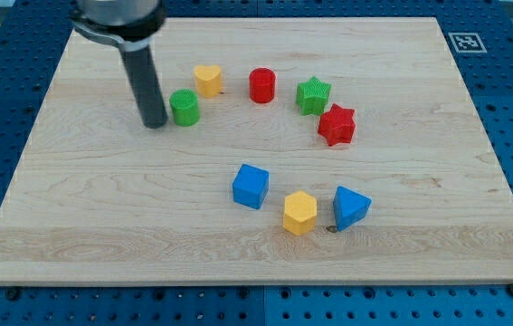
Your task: Move the green circle diagonally to the green star
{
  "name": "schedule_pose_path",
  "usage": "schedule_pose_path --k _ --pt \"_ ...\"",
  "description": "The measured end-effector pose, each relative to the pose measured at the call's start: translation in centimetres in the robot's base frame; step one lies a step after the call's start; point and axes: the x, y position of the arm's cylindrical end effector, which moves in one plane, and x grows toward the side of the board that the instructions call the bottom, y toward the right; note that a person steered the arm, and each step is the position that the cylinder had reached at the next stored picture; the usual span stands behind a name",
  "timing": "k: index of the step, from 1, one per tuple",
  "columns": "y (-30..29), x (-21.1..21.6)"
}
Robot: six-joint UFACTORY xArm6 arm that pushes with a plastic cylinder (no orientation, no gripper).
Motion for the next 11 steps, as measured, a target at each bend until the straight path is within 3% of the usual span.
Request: schedule_pose_path --k 1,2,5,7,9,11 --pt "-2.3 -3.5" --pt "-0.2 -4.7" --pt "6.3 0.0" --pt "9.6 -1.0" --pt "10.6 1.8" --pt "12.4 1.3"
